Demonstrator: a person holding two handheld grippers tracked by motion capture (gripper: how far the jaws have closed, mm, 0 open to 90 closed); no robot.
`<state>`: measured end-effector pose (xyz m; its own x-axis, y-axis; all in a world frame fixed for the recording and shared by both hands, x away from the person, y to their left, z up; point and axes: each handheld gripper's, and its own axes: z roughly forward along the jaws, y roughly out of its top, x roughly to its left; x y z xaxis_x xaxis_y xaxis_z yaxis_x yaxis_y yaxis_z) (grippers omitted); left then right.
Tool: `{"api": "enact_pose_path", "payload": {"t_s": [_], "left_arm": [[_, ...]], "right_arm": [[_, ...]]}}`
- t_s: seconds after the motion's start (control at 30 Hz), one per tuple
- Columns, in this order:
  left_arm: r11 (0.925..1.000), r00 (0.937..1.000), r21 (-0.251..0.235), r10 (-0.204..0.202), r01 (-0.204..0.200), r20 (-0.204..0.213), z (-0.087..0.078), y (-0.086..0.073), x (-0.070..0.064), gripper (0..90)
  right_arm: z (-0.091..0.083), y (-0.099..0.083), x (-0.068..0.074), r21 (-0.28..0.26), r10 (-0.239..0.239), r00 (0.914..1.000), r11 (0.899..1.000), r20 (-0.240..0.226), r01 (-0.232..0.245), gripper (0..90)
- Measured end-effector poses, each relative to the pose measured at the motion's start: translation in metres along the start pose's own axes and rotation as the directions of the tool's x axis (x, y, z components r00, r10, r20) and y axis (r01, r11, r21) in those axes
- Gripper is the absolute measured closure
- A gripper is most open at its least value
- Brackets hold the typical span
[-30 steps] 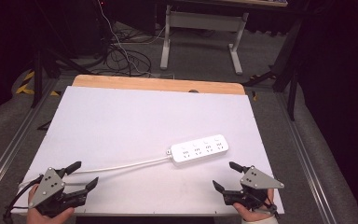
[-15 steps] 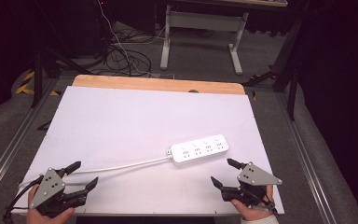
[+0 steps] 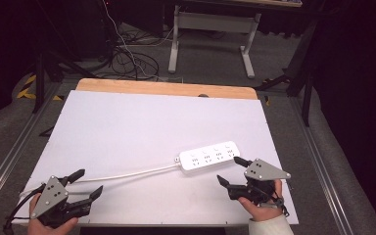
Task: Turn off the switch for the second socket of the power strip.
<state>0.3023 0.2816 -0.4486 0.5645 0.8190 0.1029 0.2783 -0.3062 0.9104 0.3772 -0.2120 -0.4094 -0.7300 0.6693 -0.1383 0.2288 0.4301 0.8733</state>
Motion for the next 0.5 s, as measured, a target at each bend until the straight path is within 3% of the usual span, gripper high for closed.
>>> {"api": "enact_pose_path", "payload": {"t_s": [0.5], "left_arm": [[1.0,1.0,0.007,0.0,0.0,0.002,0.001,0.0,0.0,26.3]], "right_arm": [[0.026,0.025,-0.003,0.023,-0.019,0.9998,1.0,-0.008,0.019,23.4]]}}
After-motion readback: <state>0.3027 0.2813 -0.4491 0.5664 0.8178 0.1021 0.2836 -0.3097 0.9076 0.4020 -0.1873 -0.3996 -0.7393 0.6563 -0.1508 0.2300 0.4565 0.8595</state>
